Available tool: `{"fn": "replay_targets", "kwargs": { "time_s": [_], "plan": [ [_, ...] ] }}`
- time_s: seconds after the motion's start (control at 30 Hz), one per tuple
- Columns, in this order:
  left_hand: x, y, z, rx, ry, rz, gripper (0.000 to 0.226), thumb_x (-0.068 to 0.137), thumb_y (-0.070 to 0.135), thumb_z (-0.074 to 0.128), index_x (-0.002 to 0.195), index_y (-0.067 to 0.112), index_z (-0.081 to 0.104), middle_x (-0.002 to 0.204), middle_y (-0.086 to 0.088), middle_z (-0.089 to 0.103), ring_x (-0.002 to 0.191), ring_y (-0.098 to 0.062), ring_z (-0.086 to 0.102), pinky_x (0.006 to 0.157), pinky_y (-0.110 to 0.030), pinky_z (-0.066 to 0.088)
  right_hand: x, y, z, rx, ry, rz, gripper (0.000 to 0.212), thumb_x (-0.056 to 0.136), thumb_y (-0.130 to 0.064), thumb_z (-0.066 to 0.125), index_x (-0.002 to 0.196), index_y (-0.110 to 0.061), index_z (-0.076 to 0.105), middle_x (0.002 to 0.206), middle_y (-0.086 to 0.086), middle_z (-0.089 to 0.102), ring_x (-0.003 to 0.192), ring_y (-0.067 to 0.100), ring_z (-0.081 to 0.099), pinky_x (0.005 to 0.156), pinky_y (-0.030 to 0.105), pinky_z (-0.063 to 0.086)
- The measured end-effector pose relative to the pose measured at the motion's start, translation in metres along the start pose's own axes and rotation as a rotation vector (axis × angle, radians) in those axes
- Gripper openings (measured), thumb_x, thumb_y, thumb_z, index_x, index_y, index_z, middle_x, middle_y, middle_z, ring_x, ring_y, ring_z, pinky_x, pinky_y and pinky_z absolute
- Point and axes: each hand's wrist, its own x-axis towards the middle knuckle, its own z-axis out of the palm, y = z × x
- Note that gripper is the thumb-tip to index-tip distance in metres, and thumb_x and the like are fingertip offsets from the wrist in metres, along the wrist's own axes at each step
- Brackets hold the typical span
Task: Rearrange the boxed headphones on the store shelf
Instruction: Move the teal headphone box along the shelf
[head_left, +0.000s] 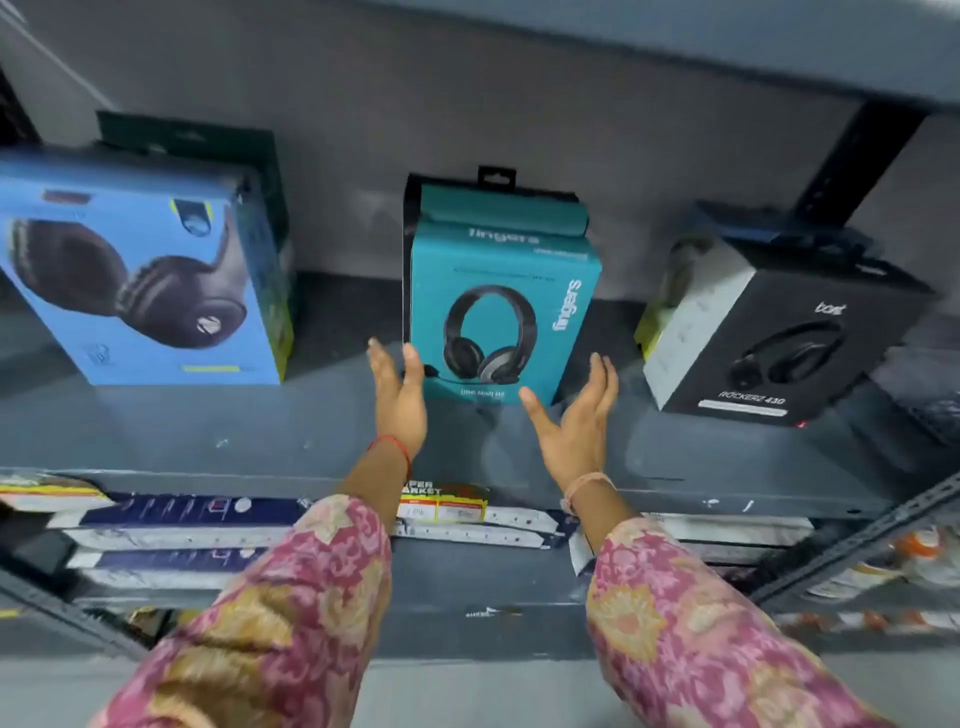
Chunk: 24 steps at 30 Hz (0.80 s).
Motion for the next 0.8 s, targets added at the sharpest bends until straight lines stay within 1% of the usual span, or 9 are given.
{"fn": "replay_targets", "kwargs": {
  "time_s": [0.1,0.2,0.23,0.3,0.33,0.43,0.63,0.7,0.8],
  "plan": [
    [0.009,-0.003,0.010,-0.112,0.021,-0.063,0.055,0.095,0.047,0.020,0.145,0.027,0.008,0.155,0.003,0.017,0.140,-0.016,0.019,0.114,-0.035,0.013,0.009,0.005,0.013,0.230,-0.120,0.146,0.086,0.080,-0.033,0.064,0.143,-0.024,0.005,0.148,-0.001,0.030,0.135,0.019,0.033,0.112,0.038,0.030],
    [0.012,-0.013,0.006,-0.121,0.036,-0.013,0.065,0.082,0.068,0.019,0.139,0.038,0.027,0.150,0.006,0.031,0.140,-0.015,0.022,0.117,-0.041,0.015,0.009,0.006,0.014,0.357,-0.122,0.151,0.064,0.083,-0.029,0.060,0.138,-0.029,0.028,0.131,-0.005,0.051,0.122,0.012,0.048,0.108,0.040,0.039],
    [0.015,-0.018,0.000,-0.104,0.037,-0.017,0.070,0.075,0.078,0.017,0.134,0.045,0.034,0.150,0.005,0.033,0.141,-0.019,0.021,0.117,-0.046,0.015,0.006,0.005,0.010,0.372,-0.085,0.137,0.059,0.084,-0.029,0.059,0.136,-0.029,0.033,0.127,-0.002,0.052,0.117,0.005,0.049,0.106,0.035,0.041],
    [0.011,-0.015,-0.012,-0.105,0.002,-0.022,0.079,0.059,0.092,0.014,0.123,0.056,0.043,0.147,0.001,0.039,0.140,-0.025,0.023,0.115,-0.051,0.018,-0.005,-0.002,-0.003,0.388,0.015,0.113,0.051,0.085,-0.026,0.059,0.133,-0.028,0.041,0.110,0.002,0.049,0.095,-0.015,0.048,0.090,0.008,0.042],
    [0.006,-0.010,-0.019,-0.117,-0.004,-0.014,0.083,0.054,0.095,0.012,0.119,0.057,0.046,0.145,-0.002,0.041,0.138,-0.026,0.026,0.114,-0.051,0.021,-0.011,-0.007,-0.010,0.394,0.055,0.097,0.048,0.086,-0.022,0.058,0.132,-0.025,0.044,0.099,0.002,0.044,0.081,-0.017,0.046,0.078,0.002,0.040],
    [-0.014,0.005,-0.034,-0.150,-0.027,-0.027,0.089,0.044,0.099,0.010,0.116,0.060,0.047,0.141,-0.008,0.043,0.132,-0.026,0.036,0.112,-0.051,0.027,-0.034,-0.018,-0.026,0.403,0.104,0.030,0.042,0.086,-0.016,0.056,0.128,-0.020,0.048,0.083,0.003,0.034,0.065,-0.007,0.041,0.066,0.002,0.039],
    [-0.027,0.022,-0.046,-0.144,-0.005,-0.040,0.096,0.032,0.101,0.012,0.112,0.062,0.049,0.137,-0.005,0.047,0.125,-0.026,0.045,0.109,-0.048,0.033,-0.051,-0.042,-0.035,0.447,0.071,0.042,0.043,0.087,-0.016,0.055,0.130,-0.018,0.047,0.090,0.010,0.036,0.067,-0.009,0.044,0.063,0.001,0.042],
    [-0.033,0.025,-0.049,-0.141,0.005,-0.059,0.099,0.042,0.098,0.014,0.122,0.051,0.047,0.135,-0.003,0.048,0.126,-0.024,0.044,0.110,-0.044,0.032,-0.056,-0.044,-0.035,0.466,0.046,0.050,0.045,0.086,-0.017,0.056,0.129,-0.022,0.046,0.091,0.010,0.038,0.073,0.000,0.046,0.065,0.001,0.043],
    [-0.051,0.021,-0.060,-0.047,0.053,0.005,0.060,0.088,0.059,0.025,0.138,0.026,0.034,0.109,-0.001,0.048,0.120,-0.016,0.038,0.104,-0.034,0.026,-0.067,-0.046,-0.028,0.468,-0.012,0.031,0.050,0.084,-0.014,0.059,0.125,-0.034,0.040,0.086,0.004,0.044,0.077,0.009,0.050,0.067,0.002,0.045]
  ]
}}
